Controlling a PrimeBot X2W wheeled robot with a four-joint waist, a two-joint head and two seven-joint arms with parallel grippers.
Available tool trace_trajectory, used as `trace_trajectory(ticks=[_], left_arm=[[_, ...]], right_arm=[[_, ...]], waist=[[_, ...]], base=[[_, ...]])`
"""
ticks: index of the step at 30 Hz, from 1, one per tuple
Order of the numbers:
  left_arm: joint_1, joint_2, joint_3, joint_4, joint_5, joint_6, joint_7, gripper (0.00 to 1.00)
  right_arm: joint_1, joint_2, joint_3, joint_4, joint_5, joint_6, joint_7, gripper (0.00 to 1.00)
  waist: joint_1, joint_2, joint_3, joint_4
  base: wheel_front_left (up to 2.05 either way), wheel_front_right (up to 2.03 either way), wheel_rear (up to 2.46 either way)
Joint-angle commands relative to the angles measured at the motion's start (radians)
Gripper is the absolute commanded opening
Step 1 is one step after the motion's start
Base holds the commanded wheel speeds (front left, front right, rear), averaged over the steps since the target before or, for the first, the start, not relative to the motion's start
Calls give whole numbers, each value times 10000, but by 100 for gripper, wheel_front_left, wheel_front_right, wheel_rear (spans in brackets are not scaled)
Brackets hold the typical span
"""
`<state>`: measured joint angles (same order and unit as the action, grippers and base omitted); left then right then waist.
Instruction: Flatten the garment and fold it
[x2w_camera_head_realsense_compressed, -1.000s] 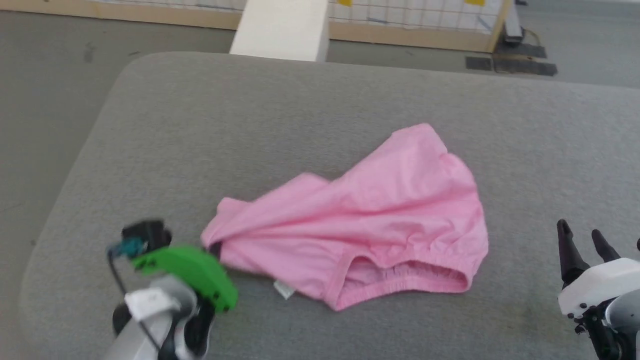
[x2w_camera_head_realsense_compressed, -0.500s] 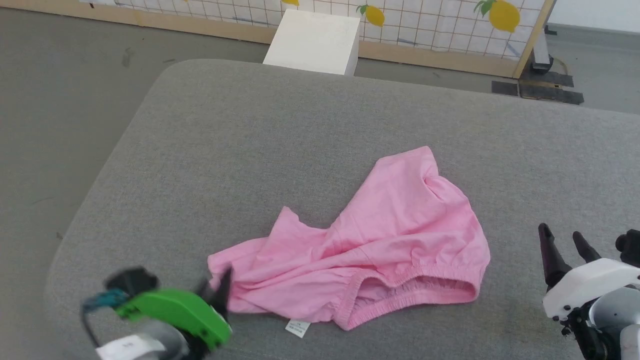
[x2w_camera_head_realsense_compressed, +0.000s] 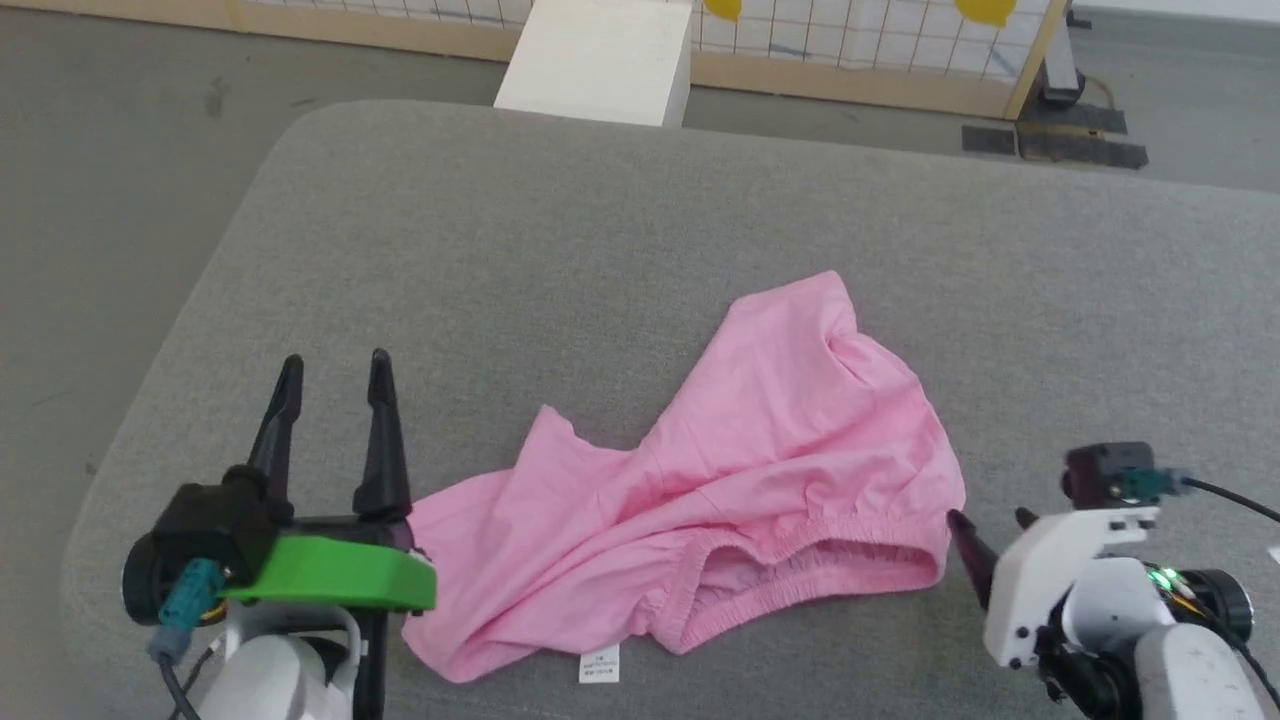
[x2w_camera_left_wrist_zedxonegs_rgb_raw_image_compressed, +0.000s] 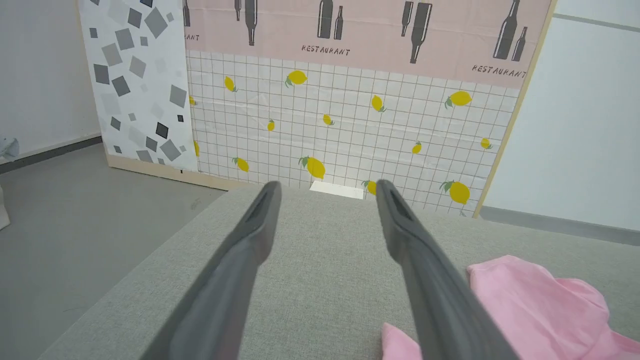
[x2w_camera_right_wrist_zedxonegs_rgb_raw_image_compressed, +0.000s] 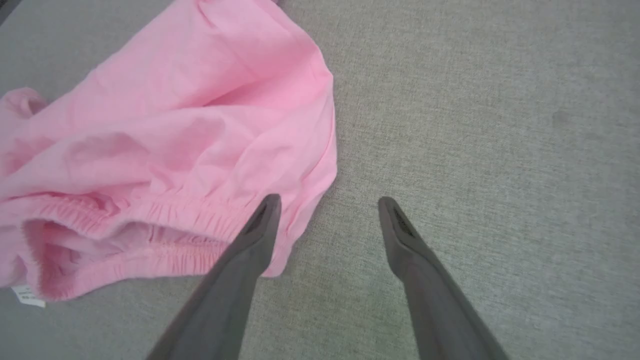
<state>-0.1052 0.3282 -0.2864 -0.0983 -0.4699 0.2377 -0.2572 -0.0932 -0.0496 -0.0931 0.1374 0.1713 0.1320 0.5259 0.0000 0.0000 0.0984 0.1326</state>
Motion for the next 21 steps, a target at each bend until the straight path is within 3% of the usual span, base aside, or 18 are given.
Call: trace_trajectory(ticks=[1, 8, 14, 15, 16, 17, 21], left_arm=[[225, -302, 203, -93, 282, -135, -41, 100], [487, -1380, 904, 58, 1073, -811, -43, 100], [555, -1981, 1487, 207, 1524, -1313, -44, 100], [575, -2064, 1577, 232, 1585, -1397, -44, 100], [572, -2124, 1647, 232, 1641, -1466, -44, 100], [585, -2195, 1721, 255, 1696, -1551, -44, 100], [593, -2394, 1887, 352, 1870, -1822, -44, 100]], right_arm=[[-279, -7, 127, -3, -239, -13, 210, 100], [-708, -7, 271, 612, -618, -13, 848, 100], [-628, -7, 797, 1031, -686, -13, 1443, 100], [-604, -7, 821, 1041, -664, -13, 1546, 80], [-592, -7, 844, 1034, -639, -13, 1625, 24], [-580, -7, 860, 981, -597, -13, 1710, 0], [-565, -337, 679, 515, -337, -13, 2059, 0]], waist=[[0, 0, 218, 8], [0, 0, 686, 280], [0, 0, 809, 332], [0, 0, 810, 312], [0, 0, 801, 293], [0, 0, 778, 267], [0, 0, 710, 156]], base=[[0, 0, 0], [0, 0, 0], [0, 0, 0], [0, 0, 0], [0, 0, 0], [0, 0, 0], [0, 0, 0]])
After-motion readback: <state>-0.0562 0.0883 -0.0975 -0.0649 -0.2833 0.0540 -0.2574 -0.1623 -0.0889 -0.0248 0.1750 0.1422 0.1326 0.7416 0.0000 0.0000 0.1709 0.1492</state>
